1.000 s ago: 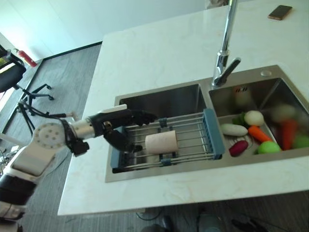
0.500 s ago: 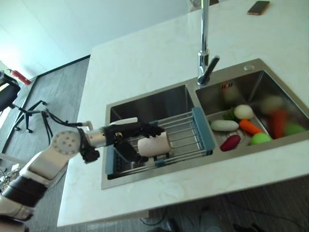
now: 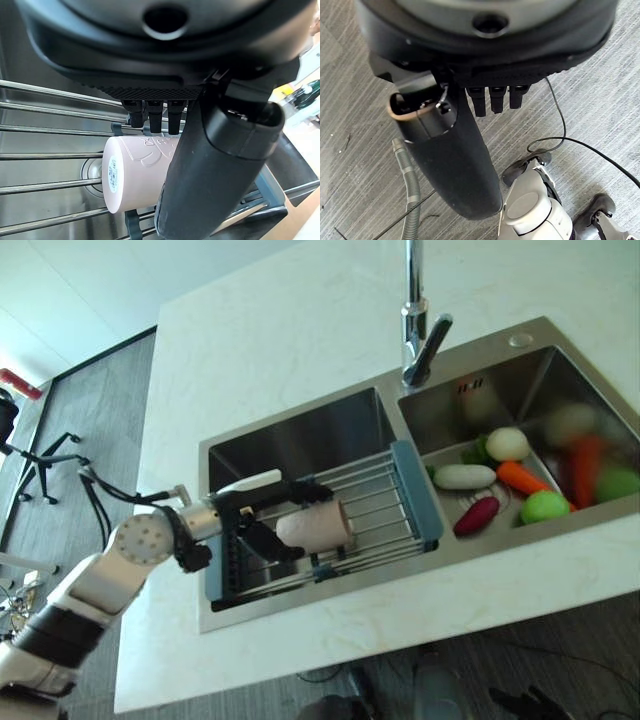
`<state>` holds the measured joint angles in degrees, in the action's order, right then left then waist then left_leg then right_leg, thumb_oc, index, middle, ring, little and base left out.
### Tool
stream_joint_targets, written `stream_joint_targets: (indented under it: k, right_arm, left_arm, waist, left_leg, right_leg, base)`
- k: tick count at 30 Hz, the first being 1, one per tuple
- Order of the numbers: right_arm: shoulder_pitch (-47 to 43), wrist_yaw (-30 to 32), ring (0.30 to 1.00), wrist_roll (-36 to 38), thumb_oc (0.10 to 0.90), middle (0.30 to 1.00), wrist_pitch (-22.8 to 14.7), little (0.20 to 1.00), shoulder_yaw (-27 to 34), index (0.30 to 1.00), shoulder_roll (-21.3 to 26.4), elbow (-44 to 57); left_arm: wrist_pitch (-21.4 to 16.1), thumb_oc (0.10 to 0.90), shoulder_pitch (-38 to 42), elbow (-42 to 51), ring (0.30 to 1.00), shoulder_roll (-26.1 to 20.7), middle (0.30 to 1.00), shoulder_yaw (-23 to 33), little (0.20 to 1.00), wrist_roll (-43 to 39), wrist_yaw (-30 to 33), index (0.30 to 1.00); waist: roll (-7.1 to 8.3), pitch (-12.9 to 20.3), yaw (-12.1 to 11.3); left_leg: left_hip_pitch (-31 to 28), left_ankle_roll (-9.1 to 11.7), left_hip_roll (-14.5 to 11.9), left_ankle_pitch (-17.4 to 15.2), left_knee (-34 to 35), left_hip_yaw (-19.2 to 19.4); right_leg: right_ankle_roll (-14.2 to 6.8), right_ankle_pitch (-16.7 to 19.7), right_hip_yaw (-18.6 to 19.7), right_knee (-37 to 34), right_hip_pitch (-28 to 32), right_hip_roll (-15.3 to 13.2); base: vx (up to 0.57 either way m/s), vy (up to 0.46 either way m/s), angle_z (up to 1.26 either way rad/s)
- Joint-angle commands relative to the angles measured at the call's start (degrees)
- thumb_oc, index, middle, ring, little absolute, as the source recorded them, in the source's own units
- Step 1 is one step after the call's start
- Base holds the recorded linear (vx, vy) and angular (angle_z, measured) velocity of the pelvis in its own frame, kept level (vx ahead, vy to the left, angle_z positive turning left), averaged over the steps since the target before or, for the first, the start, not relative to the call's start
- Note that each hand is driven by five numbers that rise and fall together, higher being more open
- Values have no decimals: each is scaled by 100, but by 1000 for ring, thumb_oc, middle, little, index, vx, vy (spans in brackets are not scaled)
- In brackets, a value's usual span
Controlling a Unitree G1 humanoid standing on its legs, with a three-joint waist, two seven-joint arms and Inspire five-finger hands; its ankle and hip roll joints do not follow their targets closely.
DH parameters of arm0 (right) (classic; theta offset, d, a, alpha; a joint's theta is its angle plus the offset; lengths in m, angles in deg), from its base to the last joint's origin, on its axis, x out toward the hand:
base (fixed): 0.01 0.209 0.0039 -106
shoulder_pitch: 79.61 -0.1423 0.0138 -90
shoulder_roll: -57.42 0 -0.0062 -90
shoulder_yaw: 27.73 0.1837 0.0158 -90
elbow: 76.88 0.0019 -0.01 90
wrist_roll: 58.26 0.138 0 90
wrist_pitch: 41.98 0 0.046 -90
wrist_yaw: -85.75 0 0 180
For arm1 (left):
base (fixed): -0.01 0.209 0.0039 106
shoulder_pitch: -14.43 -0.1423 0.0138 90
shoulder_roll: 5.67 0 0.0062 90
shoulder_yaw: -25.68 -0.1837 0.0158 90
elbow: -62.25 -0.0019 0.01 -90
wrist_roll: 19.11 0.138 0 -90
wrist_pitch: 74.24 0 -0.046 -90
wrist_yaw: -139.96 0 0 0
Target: Place the dishes in the dishwasher.
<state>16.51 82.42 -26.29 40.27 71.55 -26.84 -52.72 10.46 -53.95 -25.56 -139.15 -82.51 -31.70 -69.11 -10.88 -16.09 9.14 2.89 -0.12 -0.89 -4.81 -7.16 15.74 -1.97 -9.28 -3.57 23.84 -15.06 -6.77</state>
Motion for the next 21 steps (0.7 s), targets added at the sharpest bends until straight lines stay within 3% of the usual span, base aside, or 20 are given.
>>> stream_joint_targets:
  k: [1,21]
  right_arm:
    - [175,38,900,9,800,900,-136,900,99,900,4,54]
    - [180,40,900,-11,800,900,-77,900,120,900,82,231]
  left_arm:
    - [-447,800,415,-12,900,30,900,781,900,38,345,900]
    - [-289,800,442,-19,900,190,900,568,900,190,371,900]
  waist:
    - [104,169,36]
    - [23,-27,120]
  left_leg:
    - [239,-83,-119,-1265,-1003,-297]
    - [307,-88,-86,-1229,-1003,-276]
  right_leg:
    - [-651,-233,-9,-665,610,-270]
    - [-660,-187,46,-665,516,-278]
  base:
    - [0,0,0]
    - [0,0,0]
